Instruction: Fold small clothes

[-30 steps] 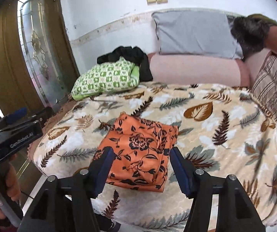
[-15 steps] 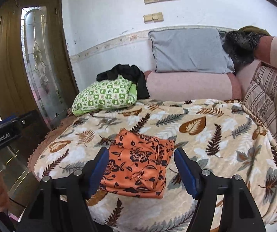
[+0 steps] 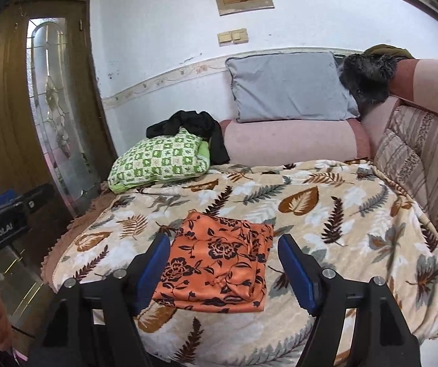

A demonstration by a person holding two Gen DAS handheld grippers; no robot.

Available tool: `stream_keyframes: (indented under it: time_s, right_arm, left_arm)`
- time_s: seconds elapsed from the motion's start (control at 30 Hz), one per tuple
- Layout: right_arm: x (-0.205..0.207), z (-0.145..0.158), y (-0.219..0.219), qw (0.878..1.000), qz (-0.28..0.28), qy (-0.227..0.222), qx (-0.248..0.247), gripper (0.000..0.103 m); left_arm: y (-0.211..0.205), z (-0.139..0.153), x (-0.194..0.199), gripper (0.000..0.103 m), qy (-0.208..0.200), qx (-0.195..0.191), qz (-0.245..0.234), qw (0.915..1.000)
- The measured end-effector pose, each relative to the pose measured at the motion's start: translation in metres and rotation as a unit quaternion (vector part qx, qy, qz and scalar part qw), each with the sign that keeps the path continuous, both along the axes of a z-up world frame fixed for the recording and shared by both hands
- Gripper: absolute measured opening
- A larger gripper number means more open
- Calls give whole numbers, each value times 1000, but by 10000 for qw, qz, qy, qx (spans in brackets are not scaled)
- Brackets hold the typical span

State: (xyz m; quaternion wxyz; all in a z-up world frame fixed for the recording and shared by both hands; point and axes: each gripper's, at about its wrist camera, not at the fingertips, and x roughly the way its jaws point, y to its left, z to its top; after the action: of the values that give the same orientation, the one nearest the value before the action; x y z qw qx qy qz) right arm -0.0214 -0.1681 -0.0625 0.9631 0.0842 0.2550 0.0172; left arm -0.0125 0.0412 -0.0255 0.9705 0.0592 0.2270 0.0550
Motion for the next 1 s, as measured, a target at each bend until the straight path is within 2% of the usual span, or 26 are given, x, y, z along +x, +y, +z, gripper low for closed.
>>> stream_keyframes:
  time_s: [0.3,0.7,1.0]
  right_arm:
    - [-14,-8,-11,9996,41,210,198,77]
    - [-23,3,2,9999,87,-8,57,77]
    - [-22,3,17,9997,248,30,-10,77]
  left_arm:
    - [-5,-13,-16,83,142,67,-79,9998]
    - [-5,-15,-14,83,129,173,-52,9998]
    - [8,-12,-15,83,77,6,-7,10000]
